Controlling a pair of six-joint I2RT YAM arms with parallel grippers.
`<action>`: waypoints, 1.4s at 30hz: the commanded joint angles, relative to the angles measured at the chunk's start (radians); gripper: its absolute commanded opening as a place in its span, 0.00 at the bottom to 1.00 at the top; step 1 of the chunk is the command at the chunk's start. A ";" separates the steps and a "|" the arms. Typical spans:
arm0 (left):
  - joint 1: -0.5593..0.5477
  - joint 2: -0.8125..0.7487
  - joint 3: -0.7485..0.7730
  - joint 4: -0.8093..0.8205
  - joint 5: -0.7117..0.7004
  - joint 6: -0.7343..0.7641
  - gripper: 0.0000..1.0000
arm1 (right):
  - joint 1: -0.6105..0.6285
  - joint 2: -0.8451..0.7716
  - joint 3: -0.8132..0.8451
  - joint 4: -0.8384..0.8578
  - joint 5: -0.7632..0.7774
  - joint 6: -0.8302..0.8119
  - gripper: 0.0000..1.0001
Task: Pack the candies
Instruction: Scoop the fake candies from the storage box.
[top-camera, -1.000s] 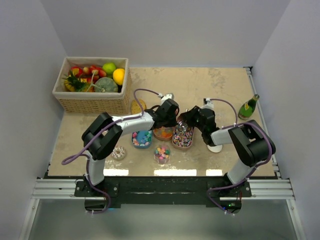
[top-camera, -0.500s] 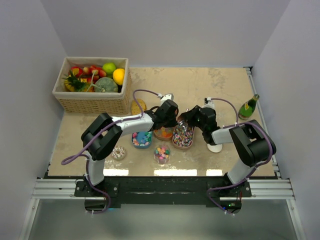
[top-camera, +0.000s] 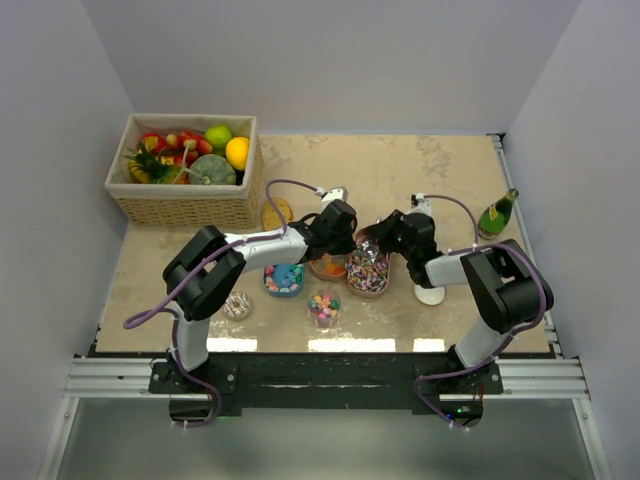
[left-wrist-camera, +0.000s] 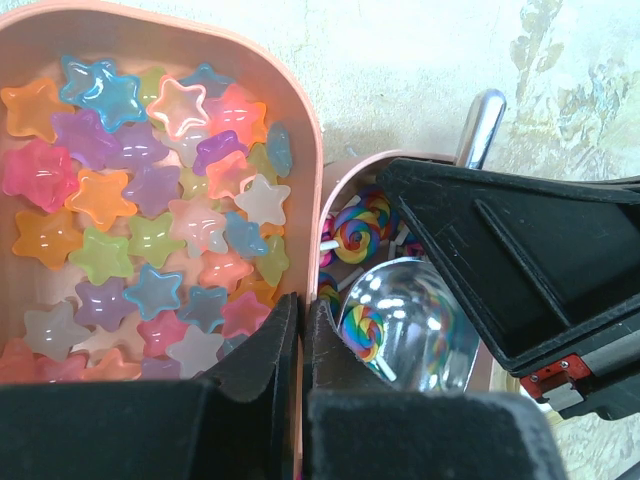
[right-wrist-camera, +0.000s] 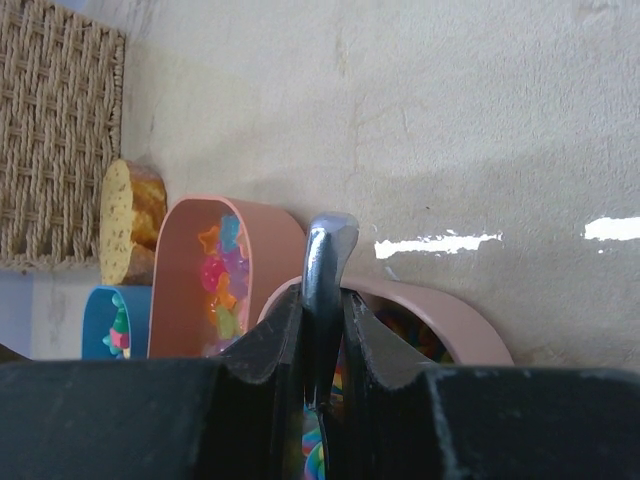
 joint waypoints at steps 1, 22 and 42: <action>-0.023 0.024 -0.030 -0.093 0.048 0.004 0.00 | -0.044 -0.031 -0.010 0.121 0.117 -0.125 0.00; -0.026 0.030 -0.022 -0.105 0.057 0.012 0.00 | -0.044 0.006 -0.085 0.477 -0.027 -0.129 0.00; -0.028 0.015 -0.027 -0.096 0.057 0.024 0.00 | -0.045 -0.017 -0.061 0.243 0.018 0.039 0.00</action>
